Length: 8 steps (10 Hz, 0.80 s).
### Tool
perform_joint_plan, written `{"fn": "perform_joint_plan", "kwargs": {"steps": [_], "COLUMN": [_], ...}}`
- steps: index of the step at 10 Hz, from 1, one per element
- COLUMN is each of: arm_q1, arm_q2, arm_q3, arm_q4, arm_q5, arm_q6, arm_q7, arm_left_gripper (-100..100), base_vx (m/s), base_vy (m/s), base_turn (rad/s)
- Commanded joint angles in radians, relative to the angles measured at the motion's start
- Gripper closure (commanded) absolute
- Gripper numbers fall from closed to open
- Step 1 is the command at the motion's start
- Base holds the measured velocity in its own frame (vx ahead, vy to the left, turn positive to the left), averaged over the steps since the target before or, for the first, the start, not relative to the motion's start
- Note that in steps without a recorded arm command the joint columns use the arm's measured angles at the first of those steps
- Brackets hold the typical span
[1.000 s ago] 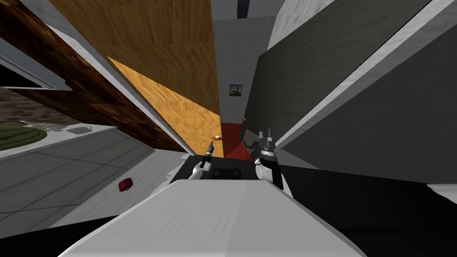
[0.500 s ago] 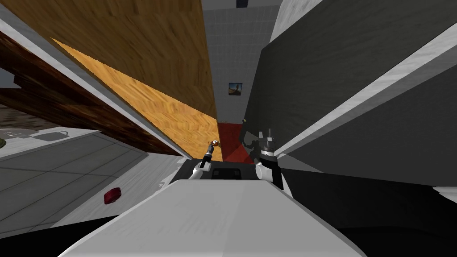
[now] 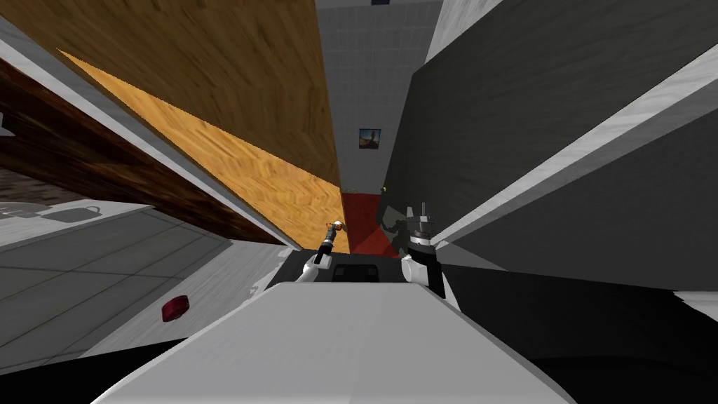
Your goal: Push the door open
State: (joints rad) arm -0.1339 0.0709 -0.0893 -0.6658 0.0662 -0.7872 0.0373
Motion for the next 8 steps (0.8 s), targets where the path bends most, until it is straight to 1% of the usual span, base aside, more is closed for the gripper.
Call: {"fn": "perform_joint_plan", "kwargs": {"steps": [1,2,3,8], "arm_q1": [0.002,0.002,0.000,-0.003], "arm_q2": [-0.001,-0.001,0.004,0.014], "arm_q3": [-0.001,-0.001,0.011,0.047], "arm_q4": [0.000,0.000,0.002,0.008], "arm_q5": [-0.001,-0.001,0.005,0.022], "arm_q6": [-0.002,-0.002,-0.001,-0.002], "arm_q7": [0.000,0.000,-0.005,-0.021], "arm_left_gripper": [100,100,100,100], "base_vx": [0.000,0.000,0.132,0.175], "base_vy": [0.000,0.000,-0.020,-0.064], "base_turn": [0.000,0.000,0.024,0.044]}}
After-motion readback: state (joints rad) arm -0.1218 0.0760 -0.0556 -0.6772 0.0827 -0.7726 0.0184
